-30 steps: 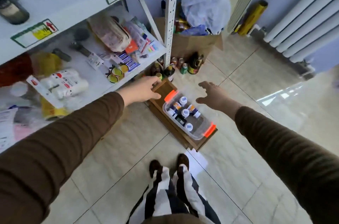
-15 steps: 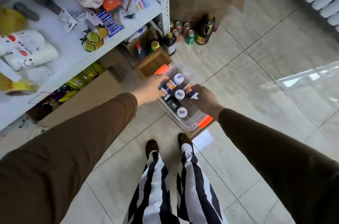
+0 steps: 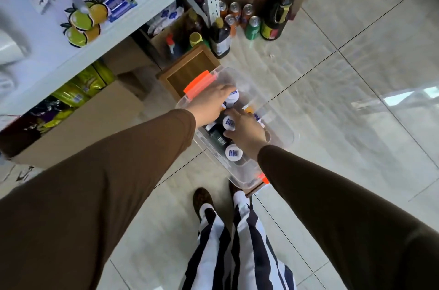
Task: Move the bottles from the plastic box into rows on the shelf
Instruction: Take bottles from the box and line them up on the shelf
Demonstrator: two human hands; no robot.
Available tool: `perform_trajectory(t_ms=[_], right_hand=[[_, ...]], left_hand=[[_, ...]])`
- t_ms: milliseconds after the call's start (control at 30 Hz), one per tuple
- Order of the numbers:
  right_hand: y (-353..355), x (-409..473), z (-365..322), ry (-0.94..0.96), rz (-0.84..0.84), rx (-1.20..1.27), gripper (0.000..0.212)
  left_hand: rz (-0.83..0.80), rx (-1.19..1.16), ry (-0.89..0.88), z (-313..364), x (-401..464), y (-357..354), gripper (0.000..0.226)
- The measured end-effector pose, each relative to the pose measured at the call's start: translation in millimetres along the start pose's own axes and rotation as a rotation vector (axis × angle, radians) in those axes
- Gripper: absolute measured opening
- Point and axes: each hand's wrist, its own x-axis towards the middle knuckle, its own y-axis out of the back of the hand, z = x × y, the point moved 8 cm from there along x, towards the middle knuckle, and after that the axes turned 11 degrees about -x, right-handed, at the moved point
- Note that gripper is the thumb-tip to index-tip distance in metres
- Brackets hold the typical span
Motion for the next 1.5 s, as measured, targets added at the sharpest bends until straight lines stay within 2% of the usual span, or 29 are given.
perform_trajectory(t_ms=[167, 300, 400, 500, 600, 767, 933, 1100, 1233, 1367, 1500], right_hand=[[-9.1, -1.4, 7.5, 0.022, 0.036, -0.088, 0.049], [-2.7, -8.6, 23.2, -0.030, -0.004, 0.114, 0.046], [18.8, -16.9, 28.5, -0.074, -0.020, 0.291, 0.045], [52.5, -28.3, 24.4, -0.075, -0.021, 0.376, 0.039], [97.9, -41.8, 6.7, -0.015, -0.032, 0.519, 0.037], [192.4, -63.0, -54.8, 0.143, -0.026, 0.627, 0.032], [288.6, -84.3, -137.2, 0.340, -0.026, 0.608, 0.032], [372.1, -117.3, -220.8, 0.545, -0.031, 0.580, 0.033], [426.8, -142.9, -281.3, 0.662, 0.057, 0.474, 0.038], [472.2, -159.0, -337.2, 0.749, 0.142, 0.441, 0.038], [504.1, -154.7, -391.1, 0.799, 0.176, 0.441, 0.038]], left_hand=[[0.060, 0.161, -0.093, 11.8, 12.2, -3.6, 0.065], [0.071, 0.195, -0.052, 12.8, 11.0, -3.8, 0.053], [0.091, 0.082, -0.004, 14.2, -1.7, 6.8, 0.046], [0.127, -0.086, 0.045, 20.4, -26.2, 33.3, 0.054], [0.223, -0.233, 0.126, 27.8, -56.2, 79.5, 0.038], [0.398, -0.414, 0.175, 51.1, -119.0, 177.4, 0.031], [0.572, -0.400, 0.190, 73.2, -186.7, 278.5, 0.043], [0.697, -0.374, 0.183, 90.2, -262.5, 362.3, 0.036], [0.789, -0.330, 0.192, 104.1, -315.4, 420.5, 0.053], [0.886, -0.381, 0.122, 117.1, -363.1, 476.0, 0.030], [0.941, -0.447, 0.060, 108.7, -390.3, 526.4, 0.029]])
